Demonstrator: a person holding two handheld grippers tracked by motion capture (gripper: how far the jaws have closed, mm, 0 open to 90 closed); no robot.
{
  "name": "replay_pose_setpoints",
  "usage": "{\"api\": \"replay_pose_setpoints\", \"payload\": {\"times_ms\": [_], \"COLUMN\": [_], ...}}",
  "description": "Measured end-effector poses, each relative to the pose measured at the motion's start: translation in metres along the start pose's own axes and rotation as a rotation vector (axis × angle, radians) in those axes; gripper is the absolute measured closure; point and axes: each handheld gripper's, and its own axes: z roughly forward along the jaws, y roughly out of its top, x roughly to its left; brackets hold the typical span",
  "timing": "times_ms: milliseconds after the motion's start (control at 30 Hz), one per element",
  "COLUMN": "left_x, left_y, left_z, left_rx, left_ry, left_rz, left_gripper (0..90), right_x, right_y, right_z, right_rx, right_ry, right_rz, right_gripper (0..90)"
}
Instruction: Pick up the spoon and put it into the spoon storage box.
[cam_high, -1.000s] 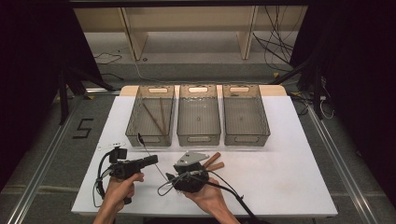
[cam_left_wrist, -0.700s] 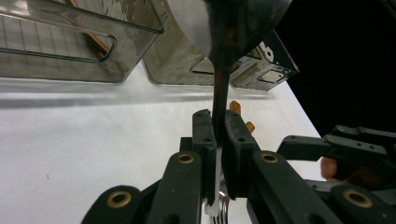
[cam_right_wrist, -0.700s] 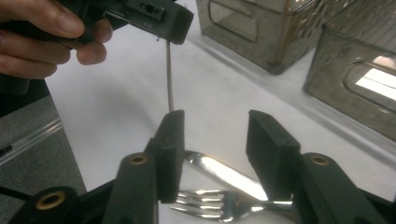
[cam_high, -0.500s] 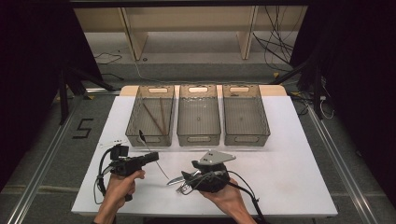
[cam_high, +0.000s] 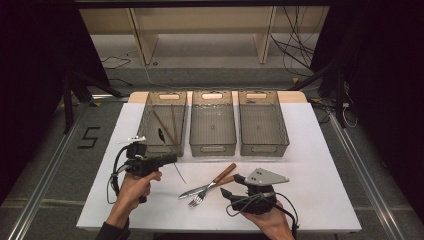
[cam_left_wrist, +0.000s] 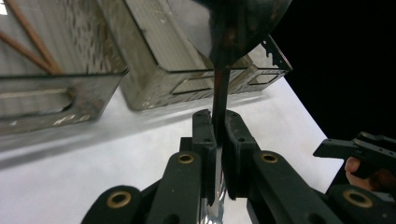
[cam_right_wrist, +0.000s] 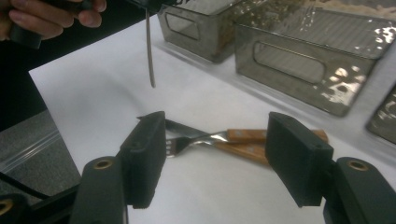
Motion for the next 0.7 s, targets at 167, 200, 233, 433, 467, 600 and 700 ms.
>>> {"api": "replay_pose_setpoints", "payload": {"times_ms": [167, 200, 233, 433, 467, 600, 700], "left_x": [-0.007, -0.008, -0.009, -0.014, -0.015, -0.013, -0.012], "left_y": [0.016, 0.02, 0.023, 0.041, 0.044, 0.056, 0.064], "left_z": [0.011, 0.012, 0.014, 0.027, 0.029, 0.039, 0.046], "left_rx": [0.016, 0.017, 0.018, 0.028, 0.028, 0.031, 0.036], "left_ry": [-0.006, -0.007, -0.008, -0.01, -0.011, -0.013, -0.009], "left_rz": [0.021, 0.023, 0.026, 0.042, 0.044, 0.034, 0.033], "left_gripper": [84.6, 84.6, 84.6, 84.5, 84.5, 84.5, 84.5], "right_x": [-0.005, -0.007, -0.008, -0.015, -0.016, -0.018, -0.02], "right_y": [-0.009, -0.01, -0.011, -0.018, -0.02, -0.023, -0.025], "right_z": [-0.013, -0.015, -0.017, -0.027, -0.028, -0.032, -0.034], "right_rx": [-0.011, -0.013, -0.015, -0.024, -0.024, -0.018, -0.027], "right_ry": [-0.022, -0.025, -0.03, -0.051, -0.054, -0.066, -0.069], "right_rz": [0.009, 0.012, 0.015, 0.028, 0.029, 0.04, 0.044], "right_gripper": [34.9, 34.2, 33.6, 31.4, 31.3, 30.6, 30.0]}}
